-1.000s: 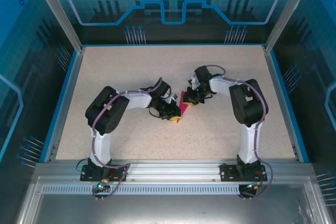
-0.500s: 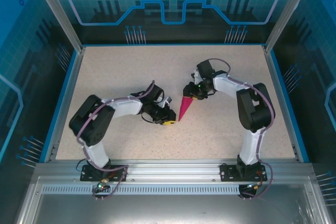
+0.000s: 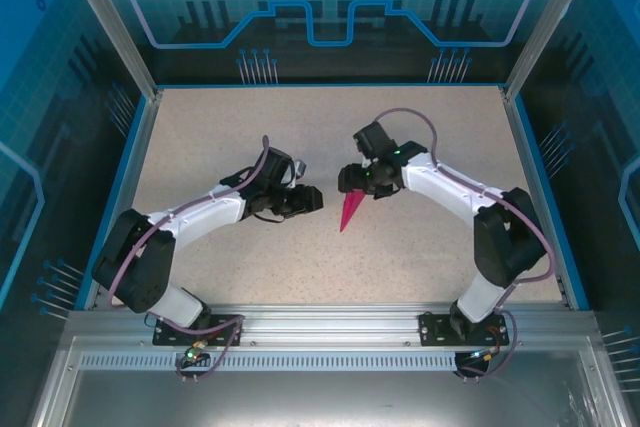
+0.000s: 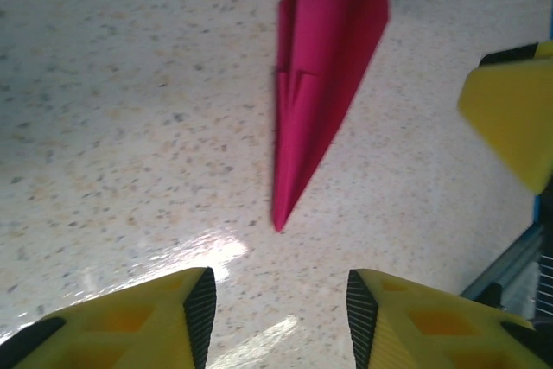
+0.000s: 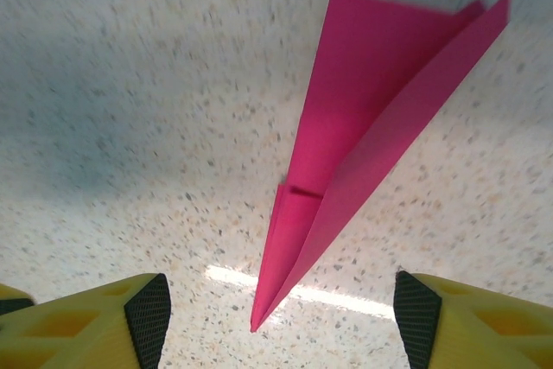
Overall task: Fold a paper plane with a square sheet of paper (fold left side to right side)
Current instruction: Turn over the paper plane at the center of the table.
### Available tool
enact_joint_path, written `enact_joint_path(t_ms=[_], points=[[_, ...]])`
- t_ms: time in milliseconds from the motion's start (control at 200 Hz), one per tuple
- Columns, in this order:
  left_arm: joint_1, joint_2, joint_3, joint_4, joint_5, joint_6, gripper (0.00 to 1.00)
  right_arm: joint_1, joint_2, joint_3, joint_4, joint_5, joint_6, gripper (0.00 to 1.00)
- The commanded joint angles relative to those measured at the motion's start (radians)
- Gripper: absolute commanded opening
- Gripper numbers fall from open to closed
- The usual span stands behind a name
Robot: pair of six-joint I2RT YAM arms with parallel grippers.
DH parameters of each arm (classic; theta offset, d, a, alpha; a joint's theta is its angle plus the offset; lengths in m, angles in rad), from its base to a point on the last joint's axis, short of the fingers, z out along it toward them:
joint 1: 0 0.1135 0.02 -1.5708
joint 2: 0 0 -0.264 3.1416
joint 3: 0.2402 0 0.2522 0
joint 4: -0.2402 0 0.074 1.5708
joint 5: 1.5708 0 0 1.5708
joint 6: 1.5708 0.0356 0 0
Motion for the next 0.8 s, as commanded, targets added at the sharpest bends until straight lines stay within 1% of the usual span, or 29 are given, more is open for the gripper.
enact_joint_path(t_ms=[0, 140, 235, 300, 380, 465, 510, 530, 650, 795], points=[[0.009, -0.046, -0.03, -0.031, -0.051, -0.004, 0.48, 0.022, 0.064, -0.004, -0.021, 0.051, 0.079, 0.72], [0.01, -0.082, -0.063, -0.033, -0.064, 0.0, 0.5, 0.044, 0.142, 0.051, -0.05, 0.078, 0.081, 0.67], [0.013, -0.107, -0.082, -0.031, -0.072, -0.007, 0.5, 0.047, 0.178, 0.055, -0.05, 0.082, 0.094, 0.58], [0.014, -0.124, -0.093, -0.033, -0.083, -0.007, 0.51, 0.047, 0.188, 0.049, -0.041, 0.078, 0.098, 0.51], [0.015, -0.138, -0.097, -0.04, -0.097, -0.004, 0.52, 0.051, 0.195, 0.049, -0.034, 0.065, 0.091, 0.37], [0.022, -0.144, -0.099, -0.049, -0.102, -0.003, 0.52, 0.058, 0.183, 0.056, -0.015, 0.047, 0.064, 0.18], [0.027, -0.15, -0.101, -0.048, -0.1, -0.007, 0.53, 0.06, 0.173, 0.059, -0.003, 0.029, 0.046, 0.04], [0.031, -0.154, -0.103, -0.047, -0.099, -0.009, 0.53, 0.059, 0.168, 0.059, 0.004, 0.022, 0.041, 0.0], [0.055, -0.194, -0.113, -0.049, -0.098, -0.018, 0.53, 0.06, 0.101, 0.025, 0.073, -0.041, -0.003, 0.0], [0.086, -0.264, -0.12, -0.073, -0.114, -0.012, 0.56, 0.042, 0.008, -0.077, 0.193, -0.135, -0.044, 0.0]])
